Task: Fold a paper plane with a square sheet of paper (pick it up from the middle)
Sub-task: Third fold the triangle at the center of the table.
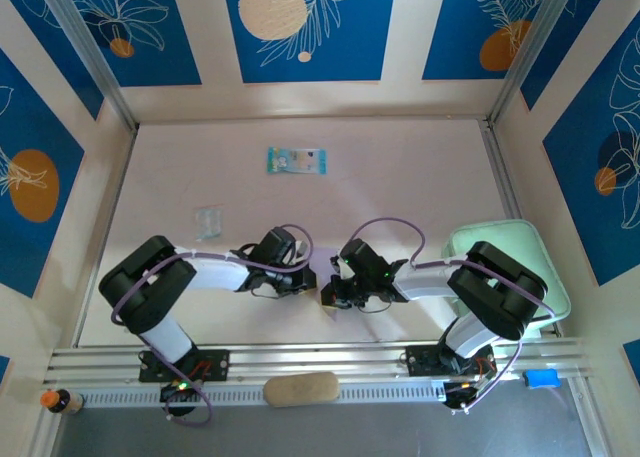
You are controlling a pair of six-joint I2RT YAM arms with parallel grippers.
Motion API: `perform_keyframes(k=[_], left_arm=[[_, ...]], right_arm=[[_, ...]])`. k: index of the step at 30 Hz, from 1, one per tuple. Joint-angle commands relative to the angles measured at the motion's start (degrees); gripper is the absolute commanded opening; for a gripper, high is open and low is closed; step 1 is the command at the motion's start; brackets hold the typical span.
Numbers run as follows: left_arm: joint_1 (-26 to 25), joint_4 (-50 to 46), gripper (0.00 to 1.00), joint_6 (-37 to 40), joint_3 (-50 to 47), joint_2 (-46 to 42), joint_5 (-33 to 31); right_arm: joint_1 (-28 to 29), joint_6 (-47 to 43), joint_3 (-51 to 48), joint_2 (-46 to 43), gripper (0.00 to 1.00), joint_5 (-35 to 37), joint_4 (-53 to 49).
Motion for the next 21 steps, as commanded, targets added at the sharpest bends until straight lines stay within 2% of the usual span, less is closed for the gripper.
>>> perform_keyframes(k=[1, 18, 21], left_arm=[[1.36, -2.61, 0.03, 1.39, -1.07, 2.26, -2.98], [11.15, -8.61, 0.05, 8.43, -0.37, -1.75, -2.21], [11.57, -8.59, 0.06, 8.31, -0.37, -4.05, -1.81]], right_arm=[[0.84, -0.48, -1.56, 1.73, 0.0, 1.34, -8.35], [0.75, -1.18, -2.26, 0.59, 0.0, 2.07, -8.79], [0.67, -1.48, -2.18, 0.59, 0.0, 1.94, -8.75]])
